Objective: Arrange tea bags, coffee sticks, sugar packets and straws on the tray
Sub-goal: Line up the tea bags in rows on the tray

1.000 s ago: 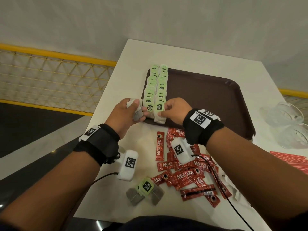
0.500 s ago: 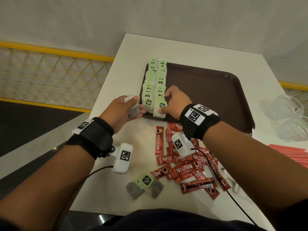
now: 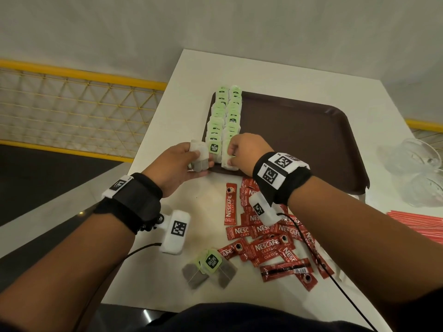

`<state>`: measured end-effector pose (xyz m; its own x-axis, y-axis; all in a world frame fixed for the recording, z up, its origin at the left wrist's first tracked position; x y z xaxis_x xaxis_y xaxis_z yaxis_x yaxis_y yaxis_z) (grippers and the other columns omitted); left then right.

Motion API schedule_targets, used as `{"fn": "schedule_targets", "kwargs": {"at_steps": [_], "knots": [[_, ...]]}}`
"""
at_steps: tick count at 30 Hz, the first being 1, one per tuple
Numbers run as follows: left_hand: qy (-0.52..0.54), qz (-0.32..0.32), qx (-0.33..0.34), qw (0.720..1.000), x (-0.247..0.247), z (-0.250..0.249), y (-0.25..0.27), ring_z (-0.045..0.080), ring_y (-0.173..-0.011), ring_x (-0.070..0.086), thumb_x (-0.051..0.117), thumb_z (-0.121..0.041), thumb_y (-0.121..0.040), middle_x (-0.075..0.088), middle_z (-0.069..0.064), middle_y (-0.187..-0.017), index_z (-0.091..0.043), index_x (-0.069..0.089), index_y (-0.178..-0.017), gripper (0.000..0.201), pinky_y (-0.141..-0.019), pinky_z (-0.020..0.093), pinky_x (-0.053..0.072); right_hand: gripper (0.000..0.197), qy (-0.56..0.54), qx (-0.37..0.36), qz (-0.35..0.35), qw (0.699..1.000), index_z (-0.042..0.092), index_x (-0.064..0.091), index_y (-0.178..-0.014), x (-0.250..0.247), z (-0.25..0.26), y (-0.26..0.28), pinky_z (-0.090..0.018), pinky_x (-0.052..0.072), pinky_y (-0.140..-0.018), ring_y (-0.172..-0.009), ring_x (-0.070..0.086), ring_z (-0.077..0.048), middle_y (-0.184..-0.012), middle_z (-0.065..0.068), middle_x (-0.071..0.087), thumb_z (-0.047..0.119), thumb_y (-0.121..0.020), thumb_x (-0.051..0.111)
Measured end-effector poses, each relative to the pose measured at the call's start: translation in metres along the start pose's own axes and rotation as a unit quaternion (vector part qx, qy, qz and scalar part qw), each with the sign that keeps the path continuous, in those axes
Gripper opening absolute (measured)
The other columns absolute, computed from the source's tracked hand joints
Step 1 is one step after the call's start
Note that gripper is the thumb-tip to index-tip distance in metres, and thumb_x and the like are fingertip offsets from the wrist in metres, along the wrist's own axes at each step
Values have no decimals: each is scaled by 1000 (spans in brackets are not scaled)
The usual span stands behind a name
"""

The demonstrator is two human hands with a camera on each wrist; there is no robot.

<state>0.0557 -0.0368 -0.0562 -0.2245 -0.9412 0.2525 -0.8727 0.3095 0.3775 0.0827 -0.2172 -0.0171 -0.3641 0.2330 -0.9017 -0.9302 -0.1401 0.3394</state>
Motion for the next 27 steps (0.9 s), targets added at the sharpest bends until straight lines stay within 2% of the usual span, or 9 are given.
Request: {"fn": "schedule_targets", "kwargs": {"at_steps": [3,6,9,14,17,20,24,27], "knots": [[-59,-25,41,997,-2,0,-1,23,-105,66,47,-10,-102,67,12,-120,-8,58,-127,27,-89,34,57,12,-62,-32,-76,995,17,67,-99,0,5,3,-25,46,-79,-94,61,-17,-100,3,64,20,-90,60],[-72,-76,75,992,-4,-2,-7,24,-98,66,57,-10,-98,69,15,-113,-4,63,-119,23,-90,39,56,10,-127,-78,-104,983,14,69,-91,-2,18,8,-23,47,-71,-79,61,-12,-85,3,65,17,-87,61],[-62,-89,91,990,-4,-5,-10,25,-93,67,62,-10,-95,70,19,-105,-3,66,-112,19,-89,39,54,10,-177,-97,-94,975,13,70,-92,2,25,10,-24,50,-72,-73,59,-10,-83,1,67,18,-84,66],[-57,-83,89,991,2,-12,-10,31,-108,67,51,-24,-102,70,19,-113,-3,67,-115,29,-94,39,56,29,-239,-66,-126,961,13,67,-92,12,27,1,-29,53,-74,-80,64,-16,-87,-2,68,36,-78,77],[-39,-96,65,993,2,-15,-9,35,-111,64,45,-29,-104,66,24,-117,3,63,-114,38,-90,37,58,37,-253,-48,-138,956,11,66,-90,12,25,-3,-27,50,-68,-73,59,-12,-81,2,63,42,-75,78],[-38,-82,59,994,4,-15,-8,32,-105,67,45,-29,-104,65,23,-118,3,62,-115,38,-87,34,59,30,-256,-44,-136,956,12,65,-85,13,20,-5,-24,46,-63,-66,55,-9,-75,3,62,39,-78,76],[-25,-102,59,993,0,-13,-7,24,-98,70,42,-30,-105,72,14,-112,-2,61,-118,36,-91,36,57,12,-243,-26,-141,959,16,62,-77,11,11,-10,-28,45,-68,-72,57,-12,-75,3,61,24,-85,68],[-7,-132,52,990,-7,-13,-8,27,-101,70,41,-30,-105,72,11,-111,-5,60,-119,34,-84,32,59,17,-251,14,-130,959,6,66,-77,13,2,-15,-30,48,-72,-75,56,-15,-78,-4,63,20,-86,69]]}}
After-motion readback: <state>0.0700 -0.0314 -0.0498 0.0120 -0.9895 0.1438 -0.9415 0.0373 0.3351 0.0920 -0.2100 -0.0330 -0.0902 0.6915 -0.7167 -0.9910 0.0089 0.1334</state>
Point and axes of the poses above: each hand's wrist, its own y-axis away from the middle knuckle, its own x-axis out of the palm, z = x × y, the point moved 1 cm from there along -y, towards the middle knuckle
